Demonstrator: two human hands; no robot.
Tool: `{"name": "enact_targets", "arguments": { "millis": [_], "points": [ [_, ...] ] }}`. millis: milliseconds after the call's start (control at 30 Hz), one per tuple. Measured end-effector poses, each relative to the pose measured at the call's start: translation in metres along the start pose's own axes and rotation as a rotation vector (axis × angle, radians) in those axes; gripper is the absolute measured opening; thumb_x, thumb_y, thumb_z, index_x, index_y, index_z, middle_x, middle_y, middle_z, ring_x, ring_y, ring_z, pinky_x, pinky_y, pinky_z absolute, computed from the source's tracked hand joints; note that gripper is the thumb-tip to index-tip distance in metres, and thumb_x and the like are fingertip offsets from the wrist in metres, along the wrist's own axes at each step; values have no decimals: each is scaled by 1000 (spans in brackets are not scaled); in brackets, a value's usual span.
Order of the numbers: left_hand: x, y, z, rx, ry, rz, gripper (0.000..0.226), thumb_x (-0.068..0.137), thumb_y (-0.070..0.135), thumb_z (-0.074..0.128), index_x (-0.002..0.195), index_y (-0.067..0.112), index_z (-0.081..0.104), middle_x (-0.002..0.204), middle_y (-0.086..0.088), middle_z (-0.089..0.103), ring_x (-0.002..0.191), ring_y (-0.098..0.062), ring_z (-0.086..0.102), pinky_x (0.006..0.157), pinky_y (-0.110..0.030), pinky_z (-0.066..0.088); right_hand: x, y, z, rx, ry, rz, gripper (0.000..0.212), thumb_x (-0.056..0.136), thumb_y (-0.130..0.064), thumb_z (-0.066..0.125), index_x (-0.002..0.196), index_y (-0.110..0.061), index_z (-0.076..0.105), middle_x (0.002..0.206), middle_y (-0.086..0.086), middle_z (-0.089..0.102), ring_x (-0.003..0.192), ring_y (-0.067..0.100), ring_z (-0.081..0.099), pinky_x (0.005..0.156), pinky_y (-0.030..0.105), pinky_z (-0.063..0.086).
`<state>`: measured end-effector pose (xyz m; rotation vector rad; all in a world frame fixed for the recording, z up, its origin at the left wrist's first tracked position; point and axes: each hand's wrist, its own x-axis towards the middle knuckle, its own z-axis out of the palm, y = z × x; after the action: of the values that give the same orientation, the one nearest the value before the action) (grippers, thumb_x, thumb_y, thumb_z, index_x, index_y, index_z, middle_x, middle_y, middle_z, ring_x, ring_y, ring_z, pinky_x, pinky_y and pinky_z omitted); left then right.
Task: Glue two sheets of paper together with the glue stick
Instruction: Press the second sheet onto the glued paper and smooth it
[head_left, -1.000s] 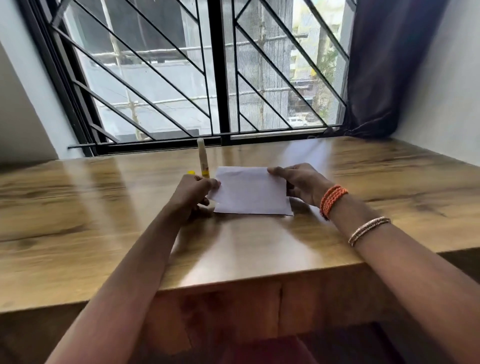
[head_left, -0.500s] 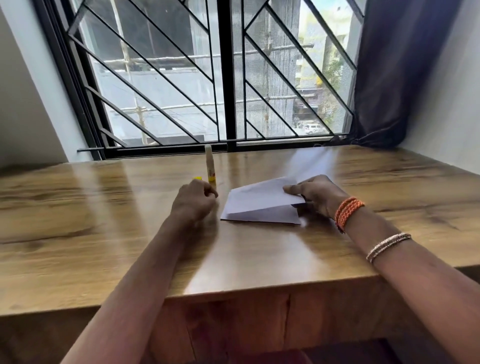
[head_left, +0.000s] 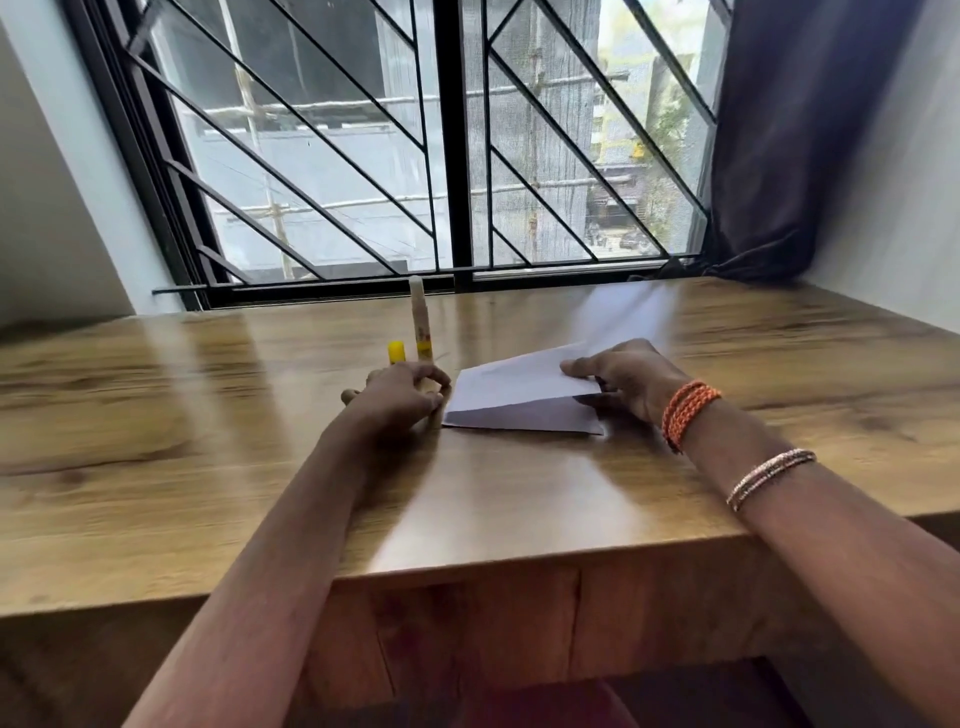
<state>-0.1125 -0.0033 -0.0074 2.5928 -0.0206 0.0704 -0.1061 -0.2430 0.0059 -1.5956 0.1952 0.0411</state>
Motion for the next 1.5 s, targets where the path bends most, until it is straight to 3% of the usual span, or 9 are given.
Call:
{"name": "enact_targets", "arguments": {
  "millis": [133, 300, 467, 600, 733, 1000, 1267, 1400, 1500],
  "points": [
    [2, -2, 0, -49, 8, 10, 28, 88, 19, 58, 112, 29, 65, 126, -8, 58, 120, -28, 47, 104, -34, 37, 3, 3, 0, -45, 25, -22, 42, 73, -1, 78, 107, 10, 57, 89, 16, 60, 68, 23, 63, 48, 26, 57],
    [6, -4, 2, -79, 0, 6, 27, 87, 18, 58, 111, 28, 65, 121, -9, 58, 118, -29, 49, 104, -36, 38, 11, 9, 0, -145, 89, -69, 43, 69, -9, 82, 103, 5, 61, 95, 17, 67, 81, 27, 66, 76, 37, 58],
    [7, -5, 2, -97, -18, -6, 29, 88, 19, 59, 115, 27, 63, 108, -4, 53, 114, -29, 52, 99, -34, 40, 11, 10, 0, -177, 110, -87, 39, 69, -13, 83, 99, 1, 63, 96, 14, 68, 86, 26, 66, 73, 32, 54],
    [7, -6, 2, -100, -28, -18, 30, 87, 21, 59, 116, 29, 63, 120, -9, 57, 116, -30, 51, 103, -38, 40, 12, 11, 1, -185, 105, -87, 40, 68, -13, 83, 101, 1, 64, 98, 15, 68, 86, 26, 66, 69, 30, 52],
    [8, -7, 3, -97, -27, -30, 27, 86, 25, 60, 111, 34, 64, 123, -8, 59, 116, -32, 52, 105, -43, 38, 12, 12, 2, -200, 106, -93, 35, 68, -13, 83, 94, -1, 64, 97, 16, 68, 90, 29, 66, 82, 38, 56],
    [7, -8, 3, -111, -37, -19, 23, 86, 24, 59, 105, 37, 64, 125, -10, 58, 115, -35, 54, 105, -47, 38, 10, 13, 2, -243, 121, -132, 25, 66, -14, 84, 77, -5, 63, 95, 16, 69, 90, 31, 67, 85, 45, 56],
    [5, -5, 2, -126, -30, -51, 27, 86, 25, 60, 111, 33, 65, 120, -9, 61, 116, -33, 53, 105, -44, 38, 11, 14, 3, -260, 107, -136, 26, 67, -15, 83, 80, -5, 63, 95, 16, 69, 90, 30, 67, 83, 42, 57],
    [1, -4, 1, -116, -39, -83, 32, 61, 43, 57, 93, 43, 61, 107, -9, 59, 117, -36, 50, 105, -47, 37, 8, 13, 4, -321, 113, -163, 21, 70, -15, 82, 74, -8, 62, 83, 10, 65, 80, 25, 62, 65, 30, 48],
    [3, -6, 1, -102, -37, -103, 46, 71, 39, 63, 117, 35, 58, 128, -14, 53, 124, -35, 43, 108, -46, 33, 7, 13, 3, -350, 116, -175, 20, 70, -16, 81, 70, -8, 63, 79, 9, 65, 77, 25, 61, 65, 30, 47]
  ]
}}
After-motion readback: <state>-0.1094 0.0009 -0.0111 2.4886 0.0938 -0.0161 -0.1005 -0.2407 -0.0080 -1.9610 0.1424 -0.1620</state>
